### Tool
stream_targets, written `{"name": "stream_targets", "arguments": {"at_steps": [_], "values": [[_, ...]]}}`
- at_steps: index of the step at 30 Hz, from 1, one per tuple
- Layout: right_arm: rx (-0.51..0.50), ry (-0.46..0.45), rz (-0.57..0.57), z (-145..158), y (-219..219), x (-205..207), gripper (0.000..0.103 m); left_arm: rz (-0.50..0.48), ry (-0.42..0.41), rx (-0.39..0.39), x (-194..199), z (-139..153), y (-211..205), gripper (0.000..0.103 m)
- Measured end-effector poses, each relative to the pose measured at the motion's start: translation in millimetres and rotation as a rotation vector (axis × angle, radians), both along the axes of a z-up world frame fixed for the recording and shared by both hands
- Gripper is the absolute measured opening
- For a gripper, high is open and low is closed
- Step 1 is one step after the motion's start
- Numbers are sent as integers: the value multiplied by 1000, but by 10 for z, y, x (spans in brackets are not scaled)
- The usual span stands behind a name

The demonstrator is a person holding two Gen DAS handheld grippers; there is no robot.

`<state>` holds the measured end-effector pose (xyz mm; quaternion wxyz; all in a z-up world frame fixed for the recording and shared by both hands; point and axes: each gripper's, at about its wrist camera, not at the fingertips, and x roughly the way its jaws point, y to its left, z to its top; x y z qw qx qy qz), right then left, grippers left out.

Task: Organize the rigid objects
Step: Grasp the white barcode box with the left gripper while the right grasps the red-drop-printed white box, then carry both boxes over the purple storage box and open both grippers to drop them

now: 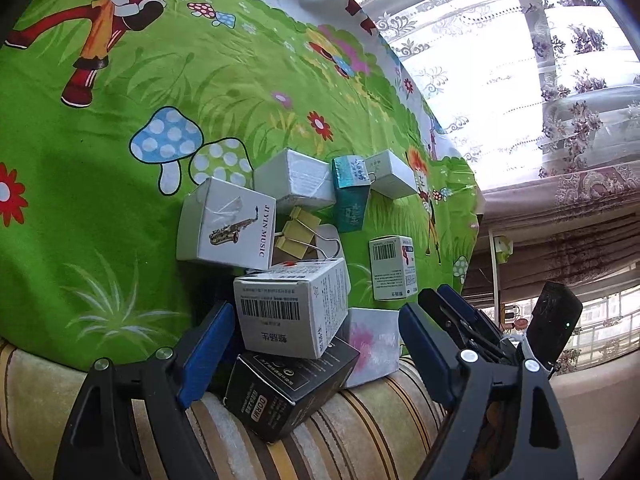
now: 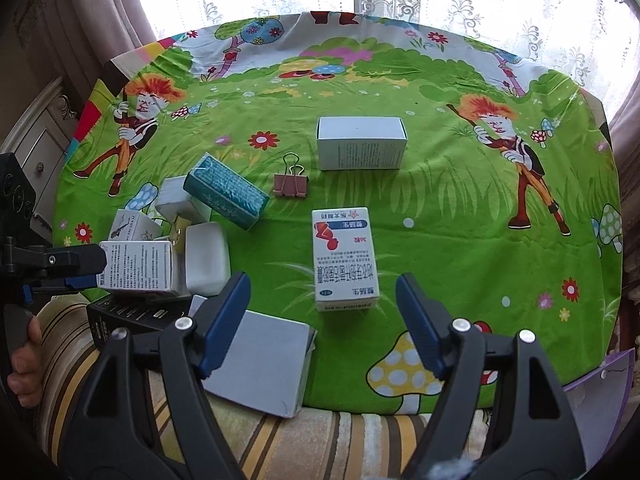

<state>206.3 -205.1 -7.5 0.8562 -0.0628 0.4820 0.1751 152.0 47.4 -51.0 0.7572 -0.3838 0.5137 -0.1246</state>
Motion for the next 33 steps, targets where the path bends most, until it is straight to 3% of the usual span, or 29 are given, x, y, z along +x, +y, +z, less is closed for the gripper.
{"name": "stream_targets", "arguments": {"at_steps": [4,7,10,14,17,33], "values": [[-8,9,4,-68,48,90,78,-13,0,3,31,-20,-28,84],[-15,20,12,-125,86,148,78,-20,-1,12,53,-32,-49,78],[-27,27,16,-178,124,214,77,-23,9,19,74,-68,-57,66],[-39,57,14,-279,139,307,61,-23,15,23,74,-102,-50,49],[-48,80,9,-350,142,354,46,-30,7,30,68,-98,-61,48],[13,-21,-29,-65,-59,83,44,11,-102,10,-52,87,-32,47]]}}
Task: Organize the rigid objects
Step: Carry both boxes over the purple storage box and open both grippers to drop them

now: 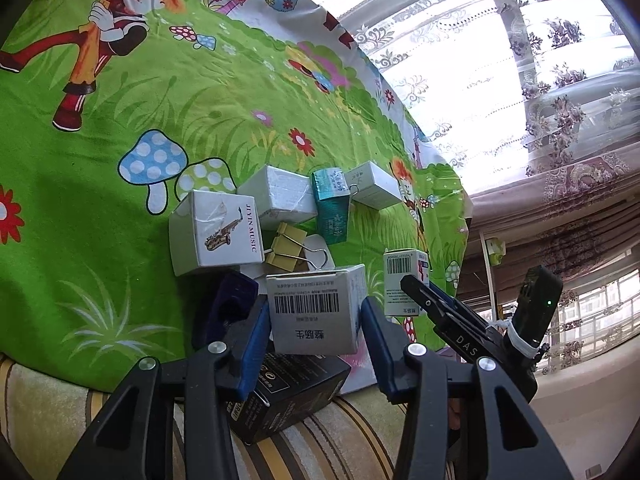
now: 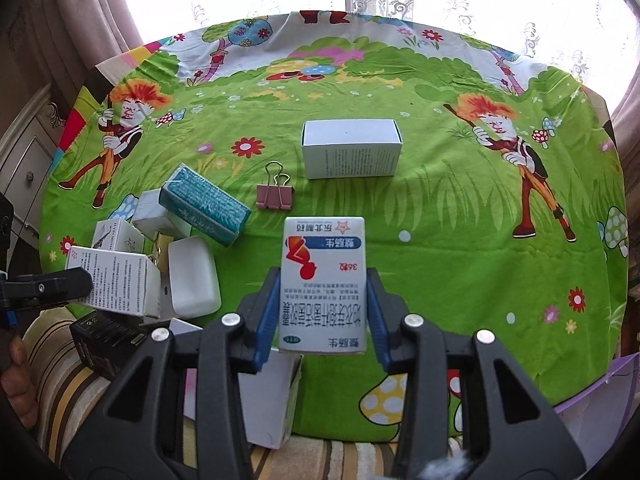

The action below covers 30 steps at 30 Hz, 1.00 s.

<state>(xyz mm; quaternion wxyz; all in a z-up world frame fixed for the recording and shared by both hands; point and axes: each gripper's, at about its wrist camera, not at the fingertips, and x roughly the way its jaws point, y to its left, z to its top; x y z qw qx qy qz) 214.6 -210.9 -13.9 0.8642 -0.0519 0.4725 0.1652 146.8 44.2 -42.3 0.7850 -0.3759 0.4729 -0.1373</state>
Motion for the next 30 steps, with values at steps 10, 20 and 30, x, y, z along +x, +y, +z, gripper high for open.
{"name": "stream_targets", "arguments": {"at_steps": [10,20,30], "values": [[69,-39,-33,254,-272,-388,44,-14,-57,-13,-121,231,-184,46],[121,-55,-91,413,-686,-833,44,-121,-86,-8,-265,419,-665,46],[145,-71,-190,538,-1347,-1309,44,-252,-85,-27,-418,524,-1290,46]]}}
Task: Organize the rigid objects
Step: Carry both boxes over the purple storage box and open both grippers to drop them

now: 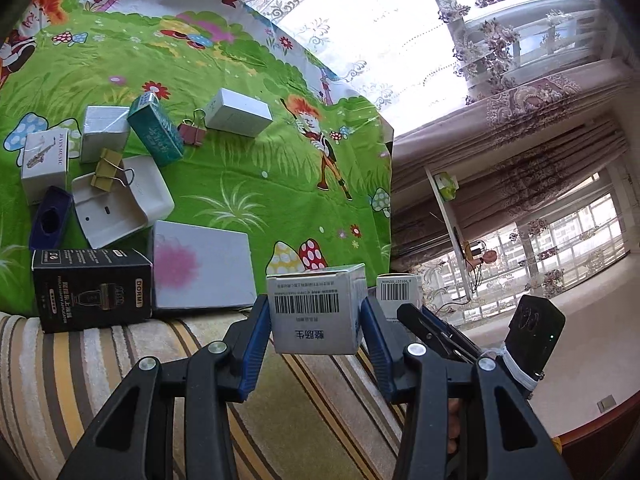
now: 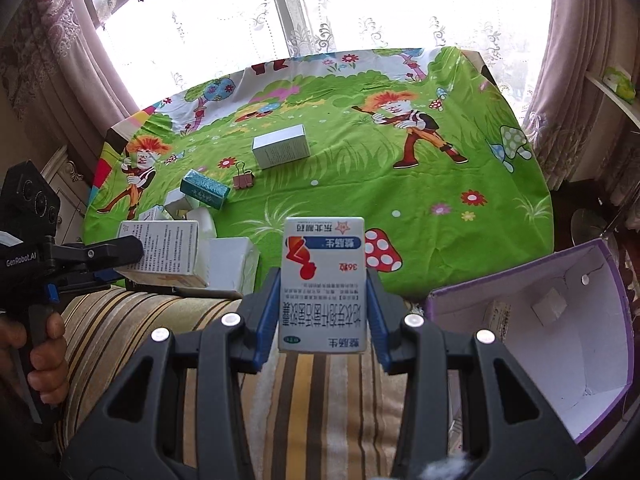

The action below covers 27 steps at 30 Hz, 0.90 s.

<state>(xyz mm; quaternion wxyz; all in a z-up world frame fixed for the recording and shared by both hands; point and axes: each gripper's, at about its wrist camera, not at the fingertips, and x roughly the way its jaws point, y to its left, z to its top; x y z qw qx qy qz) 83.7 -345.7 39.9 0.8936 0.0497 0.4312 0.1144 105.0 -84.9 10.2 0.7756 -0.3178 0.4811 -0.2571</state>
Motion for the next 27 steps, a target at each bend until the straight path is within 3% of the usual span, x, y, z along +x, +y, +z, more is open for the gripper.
{"name": "stream_targets", "arguments": {"at_steps": [12,23,27], "values": [[2,2,-198,-18,-914,-418,44,-207,11,5,-227,26,-963,46],[-37,-18,-339,27,-1410,-596,45,-358,-7,10,-390,69,-1634,47],[-53,-15,-373,51,-1504,-619,46,-395,4,22,-423,36,-1726,55]]}}
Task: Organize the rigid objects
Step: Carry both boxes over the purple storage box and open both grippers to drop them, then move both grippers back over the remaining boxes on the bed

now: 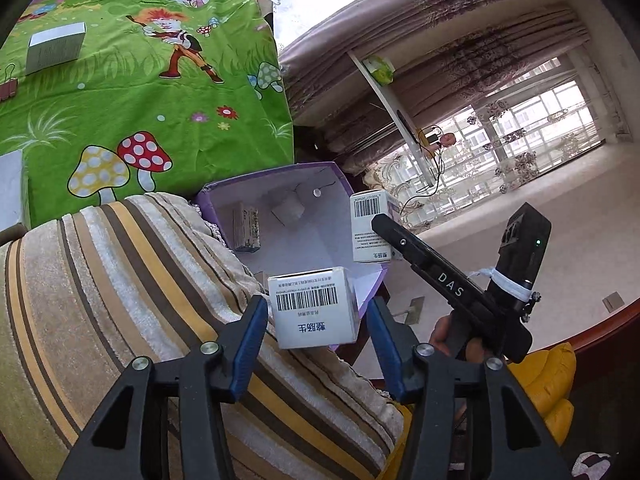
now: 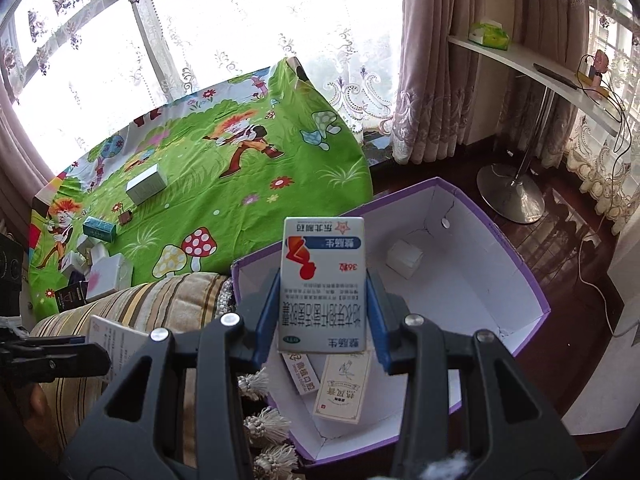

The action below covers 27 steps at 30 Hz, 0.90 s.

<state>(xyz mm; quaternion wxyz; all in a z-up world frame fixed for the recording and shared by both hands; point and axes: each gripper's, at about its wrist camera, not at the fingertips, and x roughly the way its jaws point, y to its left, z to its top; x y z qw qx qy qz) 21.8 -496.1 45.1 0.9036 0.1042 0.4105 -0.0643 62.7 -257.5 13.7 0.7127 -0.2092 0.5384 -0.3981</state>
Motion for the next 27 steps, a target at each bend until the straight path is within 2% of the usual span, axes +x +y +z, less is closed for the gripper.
{"name": "stream_targets", "arguments": {"at_steps": [2,4,15,20,27], "values": [[9,-3,-17,7,-49,-14,55,12,11,-3,15,-14,35,57],[5,-3,-28,14,-64,-25,58,20,16,-7,17,-18,71,58],[-46,-11,36,88,164,15,58,23,-45,-22,-26,69,138,58],[3,-13,77,101,289,52,62,43,-68,-15,-24,99,211,58],[-4,-2,134,119,555,123,64,75,-103,-15,-35,167,368,58]]}}
